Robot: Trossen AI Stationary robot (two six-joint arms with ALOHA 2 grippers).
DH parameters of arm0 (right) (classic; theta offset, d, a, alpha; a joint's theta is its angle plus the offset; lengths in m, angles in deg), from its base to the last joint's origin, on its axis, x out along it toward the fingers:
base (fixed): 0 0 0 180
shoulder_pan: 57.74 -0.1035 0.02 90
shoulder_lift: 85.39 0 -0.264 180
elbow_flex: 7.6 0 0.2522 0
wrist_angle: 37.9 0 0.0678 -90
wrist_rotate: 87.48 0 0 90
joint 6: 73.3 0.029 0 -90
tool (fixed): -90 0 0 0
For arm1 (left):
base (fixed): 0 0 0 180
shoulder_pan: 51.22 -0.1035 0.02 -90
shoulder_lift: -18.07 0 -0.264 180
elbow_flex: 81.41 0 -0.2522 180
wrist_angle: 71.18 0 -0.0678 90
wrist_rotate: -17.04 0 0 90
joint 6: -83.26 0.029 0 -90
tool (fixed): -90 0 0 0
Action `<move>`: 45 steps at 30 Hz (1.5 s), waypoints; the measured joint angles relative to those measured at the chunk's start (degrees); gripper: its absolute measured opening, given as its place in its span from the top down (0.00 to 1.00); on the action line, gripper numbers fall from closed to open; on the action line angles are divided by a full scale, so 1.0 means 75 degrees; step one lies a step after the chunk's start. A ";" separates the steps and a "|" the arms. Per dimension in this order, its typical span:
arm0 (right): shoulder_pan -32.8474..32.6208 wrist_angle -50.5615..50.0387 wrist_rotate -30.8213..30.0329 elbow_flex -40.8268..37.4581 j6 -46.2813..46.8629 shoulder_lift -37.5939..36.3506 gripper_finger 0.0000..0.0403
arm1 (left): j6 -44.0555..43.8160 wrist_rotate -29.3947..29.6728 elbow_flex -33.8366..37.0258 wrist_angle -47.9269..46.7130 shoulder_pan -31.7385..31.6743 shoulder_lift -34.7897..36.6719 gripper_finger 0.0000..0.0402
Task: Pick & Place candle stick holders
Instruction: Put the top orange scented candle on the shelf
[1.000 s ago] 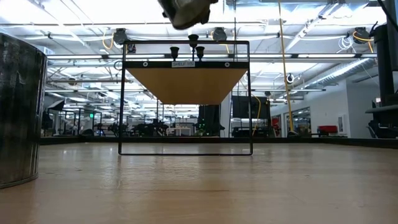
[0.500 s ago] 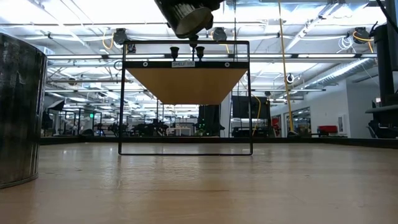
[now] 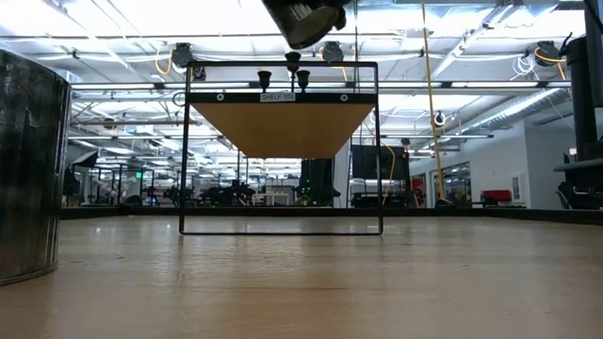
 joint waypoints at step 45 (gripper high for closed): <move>0.0468 0.6644 -0.0848 -0.4805 0.1074 -0.0341 0.14 | -0.1754 0.0353 0.5212 0.2785 0.0115 0.3236 0.77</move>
